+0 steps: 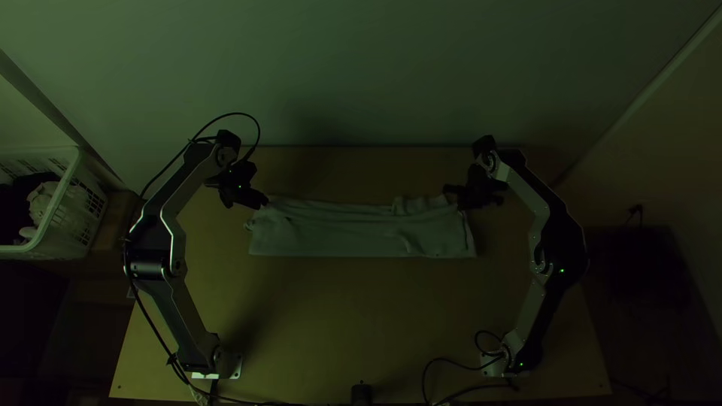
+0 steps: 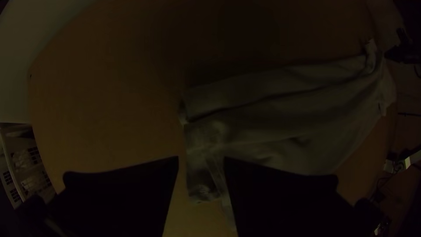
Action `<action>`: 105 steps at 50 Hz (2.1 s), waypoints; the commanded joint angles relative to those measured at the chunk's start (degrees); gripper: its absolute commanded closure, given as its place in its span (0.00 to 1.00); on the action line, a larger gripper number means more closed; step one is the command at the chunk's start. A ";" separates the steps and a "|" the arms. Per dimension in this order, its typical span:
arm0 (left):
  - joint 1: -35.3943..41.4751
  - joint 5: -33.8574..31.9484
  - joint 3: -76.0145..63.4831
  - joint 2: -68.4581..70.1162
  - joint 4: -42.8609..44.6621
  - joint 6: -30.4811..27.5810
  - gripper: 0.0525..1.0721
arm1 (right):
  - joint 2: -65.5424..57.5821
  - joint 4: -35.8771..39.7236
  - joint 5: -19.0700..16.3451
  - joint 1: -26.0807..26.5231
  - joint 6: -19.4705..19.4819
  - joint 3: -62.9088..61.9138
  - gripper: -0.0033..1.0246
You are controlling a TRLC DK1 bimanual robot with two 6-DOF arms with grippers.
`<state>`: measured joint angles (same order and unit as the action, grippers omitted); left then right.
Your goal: Fold the t-shirt
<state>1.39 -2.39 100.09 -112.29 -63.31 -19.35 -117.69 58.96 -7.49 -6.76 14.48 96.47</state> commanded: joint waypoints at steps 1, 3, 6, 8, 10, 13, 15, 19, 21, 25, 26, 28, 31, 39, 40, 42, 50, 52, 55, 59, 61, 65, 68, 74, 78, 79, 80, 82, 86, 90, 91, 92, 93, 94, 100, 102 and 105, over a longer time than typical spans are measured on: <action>-0.86 -2.35 -0.43 -0.83 -0.59 1.60 0.04 | -0.79 -1.48 0.54 0.88 -0.77 0.04 0.87; -1.12 -4.02 -0.51 -0.47 -0.59 1.86 0.04 | -0.52 -1.48 0.54 0.88 -0.77 0.13 0.78; -1.65 -5.52 -0.60 0.05 -0.85 2.04 0.04 | -0.17 -1.48 0.54 0.88 -1.03 0.04 0.63; -2.09 -6.40 -0.60 0.49 -0.85 2.39 0.04 | 0.35 -1.48 0.54 0.88 -1.47 -0.14 0.52; -2.44 -7.71 -0.60 1.11 -0.94 2.66 0.04 | 1.23 -1.39 0.45 0.96 -1.56 -0.93 0.42; -3.06 -9.56 -0.78 2.16 -1.03 2.83 0.04 | 2.38 -0.95 0.45 1.05 -1.82 -1.37 0.27; -3.59 -10.61 -0.78 2.78 -1.12 3.36 0.04 | 3.34 -0.51 0.45 0.96 -2.35 -1.54 0.22; -5.08 -13.16 -1.04 3.75 -1.20 4.24 0.04 | 5.63 -0.25 0.45 0.96 -2.44 -1.63 0.17; -6.05 -14.83 -1.13 4.10 -1.55 4.59 0.04 | 7.03 0.10 0.37 1.05 -2.35 -1.63 0.17; -8.16 -18.17 -1.92 4.80 -1.73 5.03 0.04 | 9.93 0.28 -0.07 1.49 -1.82 -1.28 0.17; -8.68 -19.23 -2.18 4.98 -1.82 5.03 0.04 | 10.81 0.28 -0.34 1.58 -1.74 -1.28 0.16; -9.83 -21.07 -2.97 5.50 -1.82 5.03 0.04 | 12.31 0.28 -0.60 1.75 -1.65 -1.28 0.16; -11.41 -23.36 -4.29 6.21 -1.82 5.12 0.04 | 14.51 0.45 -0.86 1.93 -1.56 -1.19 0.16; -15.19 -28.54 -8.78 7.88 -0.32 4.76 0.04 | 19.43 2.12 -1.92 2.19 -1.30 0.04 0.13; -15.71 -29.16 -9.39 8.14 -0.06 4.76 0.04 | 19.87 2.21 -2.18 2.19 -1.03 0.39 0.13; -16.51 -30.83 -10.88 8.49 0.47 4.68 0.04 | 20.83 2.48 -3.15 2.28 -0.68 0.74 0.13; -18.97 -34.34 -16.69 8.58 4.16 4.33 0.04 | 23.82 2.48 -3.24 2.72 1.78 3.99 0.10; -19.32 -34.96 -18.00 8.58 4.51 3.71 0.04 | 24.61 2.48 -3.24 2.81 1.87 4.96 0.07; -19.49 -35.14 -19.76 8.58 5.39 3.27 0.04 | 26.19 2.48 -3.24 3.07 2.48 5.66 0.04; -19.84 -36.45 -22.05 8.49 6.79 2.57 0.04 | 28.13 1.86 -3.24 3.34 3.63 5.84 0.04; -19.84 -36.81 -22.66 8.14 7.32 2.57 0.04 | 29.01 1.86 -3.24 3.51 3.98 5.84 0.04; -19.84 -37.95 -23.72 7.44 8.11 2.22 0.04 | 30.68 1.60 -3.24 4.22 3.98 5.40 0.04; -19.84 -38.48 -23.80 6.38 8.29 2.22 0.04 | 32.08 0.89 -3.24 4.22 3.98 4.70 0.04; -19.76 -39.44 -23.80 3.75 9.70 2.30 0.04 | 35.86 -2.27 -3.24 4.83 5.65 2.06 0.04; -19.23 -39.53 -24.07 2.51 10.93 2.66 0.04 | 38.15 -4.29 -3.24 5.45 6.00 0.83 0.04; -19.14 -39.53 -24.16 2.16 11.19 2.74 0.04 | 38.59 -4.73 -3.24 5.80 6.26 0.74 0.04; -18.97 -39.53 -24.16 1.81 11.54 2.83 0.04 | 38.85 -4.99 -3.24 6.15 6.44 0.74 0.04; -18.61 -39.44 -24.42 1.28 12.60 3.18 0.04 | 39.47 -5.43 -3.24 6.24 6.61 1.09 0.04; -17.82 -39.44 -24.33 0.32 13.56 3.80 0.04 | 40.34 -6.40 -3.24 6.59 6.97 1.44 0.04; -16.59 -39.44 -24.24 -0.47 14.44 4.76 0.04 | 41.05 -6.49 -3.24 6.94 6.97 1.71 0.04; -16.15 -39.44 -24.33 -0.65 14.62 5.03 0.04 | 41.31 -6.49 -3.24 7.03 6.97 1.71 0.04; -15.71 -39.44 -24.33 -0.74 14.97 5.29 0.04 | 41.40 -6.49 -3.24 6.94 6.97 1.62 0.04; -15.19 -39.44 -24.42 -0.74 15.23 5.64 0.04 | 41.49 -6.49 -3.24 7.03 6.97 1.62 0.04; -14.75 -39.44 -24.42 -0.83 15.41 5.91 0.04 | 41.58 -6.49 -3.24 7.03 7.05 1.62 0.04; -11.41 -39.53 -24.68 -0.74 16.38 8.02 0.04 | 41.84 -6.49 -3.24 7.03 7.05 1.18 0.04; -10.09 -39.44 -24.86 -0.65 16.90 8.90 0.04 | 41.84 -6.49 -3.24 7.03 7.14 1.09 0.04; -8.33 -39.53 -25.12 -0.30 17.61 10.13 0.04 | 42.10 -6.49 -3.24 6.94 7.14 0.92 0.04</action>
<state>-10.09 -42.65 77.43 -110.00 -45.98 -11.94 -77.12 52.93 -10.50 -0.19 20.60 98.28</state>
